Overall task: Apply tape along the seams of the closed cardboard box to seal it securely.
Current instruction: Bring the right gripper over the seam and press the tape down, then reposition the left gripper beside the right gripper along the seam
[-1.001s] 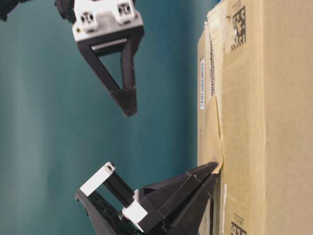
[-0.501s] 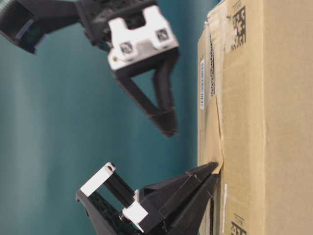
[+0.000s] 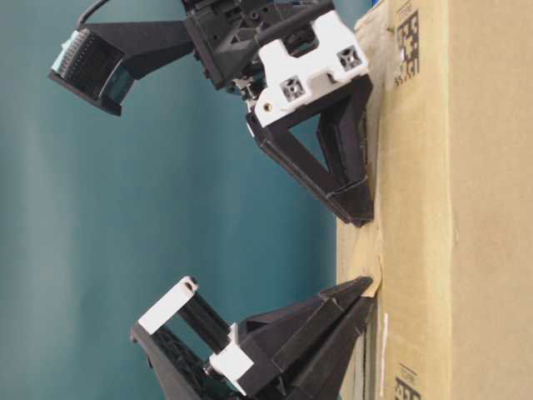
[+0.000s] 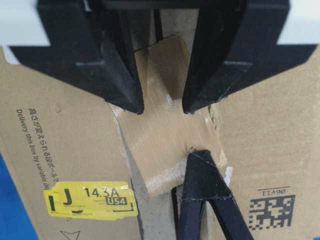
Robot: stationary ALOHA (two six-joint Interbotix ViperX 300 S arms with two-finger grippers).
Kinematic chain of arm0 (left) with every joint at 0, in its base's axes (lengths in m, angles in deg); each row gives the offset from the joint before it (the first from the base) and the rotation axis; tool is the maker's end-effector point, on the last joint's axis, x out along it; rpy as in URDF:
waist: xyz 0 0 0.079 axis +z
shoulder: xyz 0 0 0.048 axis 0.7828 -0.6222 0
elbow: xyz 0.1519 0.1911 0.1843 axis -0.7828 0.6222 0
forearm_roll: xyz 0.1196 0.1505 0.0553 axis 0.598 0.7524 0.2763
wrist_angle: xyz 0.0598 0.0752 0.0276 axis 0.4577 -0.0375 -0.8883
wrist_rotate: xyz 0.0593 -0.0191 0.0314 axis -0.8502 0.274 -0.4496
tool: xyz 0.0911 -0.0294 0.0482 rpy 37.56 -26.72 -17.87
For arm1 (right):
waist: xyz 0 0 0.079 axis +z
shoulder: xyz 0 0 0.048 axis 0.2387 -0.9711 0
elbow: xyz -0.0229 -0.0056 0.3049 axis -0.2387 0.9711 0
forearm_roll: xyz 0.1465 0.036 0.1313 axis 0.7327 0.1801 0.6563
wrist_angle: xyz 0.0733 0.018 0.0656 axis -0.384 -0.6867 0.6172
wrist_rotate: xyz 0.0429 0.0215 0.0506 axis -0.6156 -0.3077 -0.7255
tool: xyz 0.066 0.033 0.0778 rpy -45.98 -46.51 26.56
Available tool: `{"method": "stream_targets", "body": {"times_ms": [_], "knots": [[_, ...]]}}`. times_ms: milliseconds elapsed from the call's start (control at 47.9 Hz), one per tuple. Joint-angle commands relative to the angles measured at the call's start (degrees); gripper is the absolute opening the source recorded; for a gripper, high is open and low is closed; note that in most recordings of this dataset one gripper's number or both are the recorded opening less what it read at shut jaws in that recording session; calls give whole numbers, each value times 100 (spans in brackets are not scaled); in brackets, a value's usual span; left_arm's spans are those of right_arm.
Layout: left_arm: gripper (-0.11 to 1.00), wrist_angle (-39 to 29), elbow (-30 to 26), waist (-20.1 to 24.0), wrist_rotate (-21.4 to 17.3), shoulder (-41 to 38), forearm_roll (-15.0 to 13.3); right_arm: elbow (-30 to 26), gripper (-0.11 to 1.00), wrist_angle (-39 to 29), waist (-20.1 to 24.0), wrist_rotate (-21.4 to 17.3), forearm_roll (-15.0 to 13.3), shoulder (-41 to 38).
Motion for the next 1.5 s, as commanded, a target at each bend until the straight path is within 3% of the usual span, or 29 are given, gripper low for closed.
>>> {"method": "stream_targets", "body": {"times_ms": [0,563,668,814,876,1085,1481], "knots": [[0,26,-53,26,18,44,9,-123,47,-26,18,-26,18,35],[3,-352,-105,26,88,44,9,-123,47,-167,-53,-26,26,35],[19,-316,-123,26,105,44,9,-123,47,-167,-53,-26,26,35],[58,-308,-132,26,35,44,9,-123,47,-167,-53,-26,26,44],[70,-308,-123,26,35,44,9,-123,47,-176,-62,-26,26,35],[62,-299,-105,18,35,79,9,-123,47,-211,-62,-26,26,44],[62,-299,-53,18,132,229,9,-123,47,-352,-62,-26,44,35]]}}
